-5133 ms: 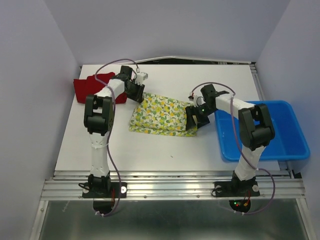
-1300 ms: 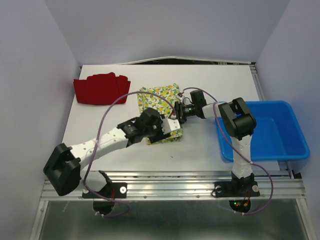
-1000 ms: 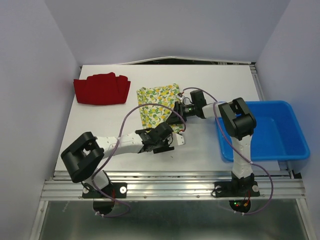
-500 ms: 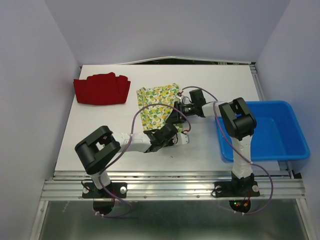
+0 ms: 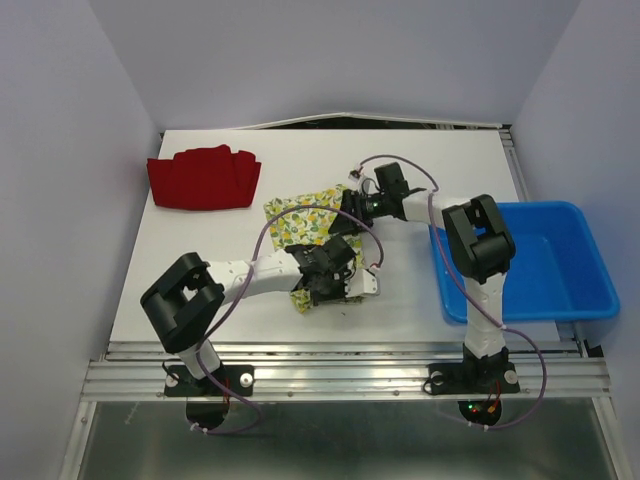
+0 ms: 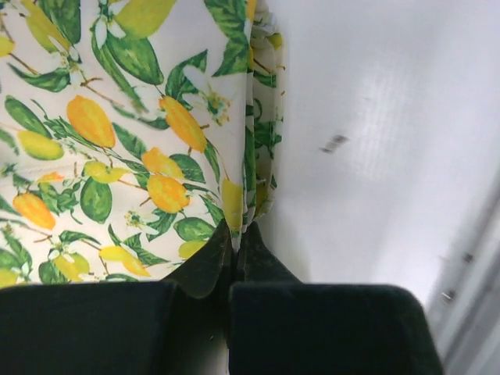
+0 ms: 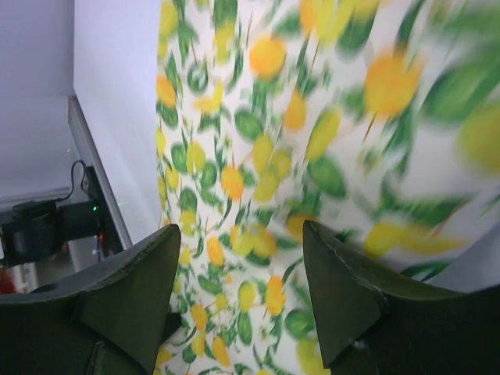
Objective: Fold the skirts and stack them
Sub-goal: Fold the skirt
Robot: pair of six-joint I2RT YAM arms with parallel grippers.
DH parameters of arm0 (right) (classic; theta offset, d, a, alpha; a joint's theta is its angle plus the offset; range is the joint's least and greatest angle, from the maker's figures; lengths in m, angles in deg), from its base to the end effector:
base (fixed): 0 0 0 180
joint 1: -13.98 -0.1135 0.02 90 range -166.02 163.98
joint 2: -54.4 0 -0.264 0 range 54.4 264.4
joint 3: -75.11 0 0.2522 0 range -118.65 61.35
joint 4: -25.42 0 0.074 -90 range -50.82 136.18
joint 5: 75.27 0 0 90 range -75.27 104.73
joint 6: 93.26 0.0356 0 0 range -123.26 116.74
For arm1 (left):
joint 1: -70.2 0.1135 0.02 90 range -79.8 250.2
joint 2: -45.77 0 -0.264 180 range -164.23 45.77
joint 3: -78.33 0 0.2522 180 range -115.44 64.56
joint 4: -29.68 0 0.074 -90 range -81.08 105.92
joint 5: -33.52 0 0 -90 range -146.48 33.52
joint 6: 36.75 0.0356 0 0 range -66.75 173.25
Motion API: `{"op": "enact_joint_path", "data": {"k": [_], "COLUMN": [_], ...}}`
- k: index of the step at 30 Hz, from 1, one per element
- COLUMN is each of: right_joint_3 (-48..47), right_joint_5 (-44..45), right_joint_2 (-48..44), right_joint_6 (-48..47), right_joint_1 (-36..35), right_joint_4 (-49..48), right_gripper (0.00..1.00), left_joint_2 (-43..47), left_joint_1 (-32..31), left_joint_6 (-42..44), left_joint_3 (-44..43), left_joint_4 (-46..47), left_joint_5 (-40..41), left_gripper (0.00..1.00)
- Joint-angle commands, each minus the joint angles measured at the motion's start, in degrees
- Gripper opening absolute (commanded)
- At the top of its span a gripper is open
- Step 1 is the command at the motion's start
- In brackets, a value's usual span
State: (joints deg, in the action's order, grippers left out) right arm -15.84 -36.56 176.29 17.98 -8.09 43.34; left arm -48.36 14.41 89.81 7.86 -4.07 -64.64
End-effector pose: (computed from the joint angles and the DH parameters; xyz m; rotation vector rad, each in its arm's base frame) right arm 0.3965 0.1907 0.1355 -0.4557 2.4286 1.4218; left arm 0.1807 -0.2748 0.1836 1.9040 1.7527 -0.3083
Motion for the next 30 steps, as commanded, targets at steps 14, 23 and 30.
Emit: {"op": "enact_joint_path", "data": {"k": [14,23,30], "right_joint_3": [-28.19,-18.89,-13.61], "right_joint_5": [5.06,-1.80,-3.55], "right_joint_2": [14.07,12.68,10.22], "right_joint_6": [-10.06,-14.28,-17.89], "right_joint_1": [-0.52,-2.72,-3.78], "right_joint_4": [3.13,4.10,7.09], "right_gripper": [0.72,0.47,0.43], "left_joint_2": [1.49,-6.67,-15.11], "left_joint_1": [4.81,15.70,20.72], "left_joint_6": [5.80,10.99,12.49], "left_joint_3": [-14.47,-32.55,-44.27], "left_joint_4": [-32.21,-44.17,-44.26], "left_joint_5": [-31.29,-34.12,-28.05], "left_gripper": [0.00,0.00,0.00]}}
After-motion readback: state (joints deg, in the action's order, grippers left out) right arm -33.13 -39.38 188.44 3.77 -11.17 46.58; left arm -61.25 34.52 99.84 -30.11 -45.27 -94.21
